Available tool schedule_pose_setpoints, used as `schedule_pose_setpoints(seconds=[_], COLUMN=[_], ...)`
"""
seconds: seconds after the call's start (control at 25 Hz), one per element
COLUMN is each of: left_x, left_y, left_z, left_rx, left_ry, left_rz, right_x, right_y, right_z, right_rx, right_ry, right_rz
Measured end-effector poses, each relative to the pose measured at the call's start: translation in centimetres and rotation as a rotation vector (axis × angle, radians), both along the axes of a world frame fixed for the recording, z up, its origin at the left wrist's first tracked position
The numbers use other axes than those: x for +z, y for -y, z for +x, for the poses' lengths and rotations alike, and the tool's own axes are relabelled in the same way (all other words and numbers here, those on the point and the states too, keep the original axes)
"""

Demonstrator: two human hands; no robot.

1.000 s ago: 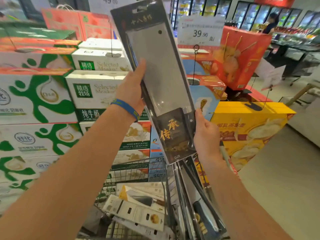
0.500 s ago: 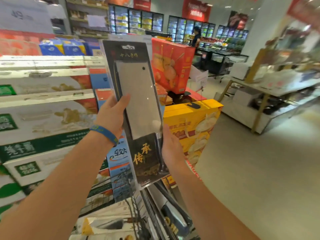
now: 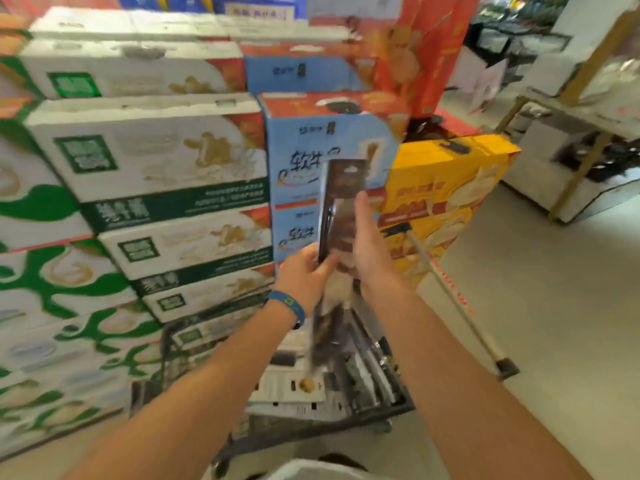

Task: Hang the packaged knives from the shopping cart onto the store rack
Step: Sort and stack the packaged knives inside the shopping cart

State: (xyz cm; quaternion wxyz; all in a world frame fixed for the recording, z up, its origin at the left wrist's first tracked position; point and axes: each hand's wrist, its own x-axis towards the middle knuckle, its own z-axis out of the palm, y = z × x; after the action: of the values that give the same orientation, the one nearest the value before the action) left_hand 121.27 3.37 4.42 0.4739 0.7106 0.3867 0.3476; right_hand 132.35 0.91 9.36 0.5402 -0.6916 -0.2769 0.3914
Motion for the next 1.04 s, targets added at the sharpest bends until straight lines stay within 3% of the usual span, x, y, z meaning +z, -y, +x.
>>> schedule_pose_setpoints(seconds=[0.12,0.24,0.44,0.6,0.72,0.8,0.92,1.04], left_x=[-3.9,-6.5,-8.8,-8.9,-10.1,-12.3,-16.9,-19.7], left_y=[1.1,2.0,3.5,3.9,3.7,4.2,6.4,8.0], left_z=[-4.3,-8.3,-14.2,-17.9,-21.0,-22.4,-23.0,-23.8], left_rx=[0.079,0.218,0.415,0.527,0.465,0.409,0.283,0.149], left_ry=[-0.172,-0.231,-0.135,-0.098,-0.156,-0.249,-0.435,-0.413], left_rz=[-0.006,-0.072,-0.198,-0.055,0.155,0.182,-0.001,-0.391], right_x=[-3.2,-5.3,-6.7,-7.3,-8.1,-9.1,-12.0,-15.6], right_y=[-0.2,0.4,0.6,0.6,0.8,1.1,1.7,2.4], right_z=[-4.9,-9.4,-15.7,-19.6,-21.0,-21.7,-22.1,-21.7], right_rx=[0.133,0.264,0.491,0.572,0.574,0.561,0.583,0.615], right_ry=[-0.033,0.033,0.23,0.267,0.109,0.017,0.036,0.034], right_rz=[-0.089,-0.11,-0.029,0.037,0.051,-0.072,-0.251,-0.495])
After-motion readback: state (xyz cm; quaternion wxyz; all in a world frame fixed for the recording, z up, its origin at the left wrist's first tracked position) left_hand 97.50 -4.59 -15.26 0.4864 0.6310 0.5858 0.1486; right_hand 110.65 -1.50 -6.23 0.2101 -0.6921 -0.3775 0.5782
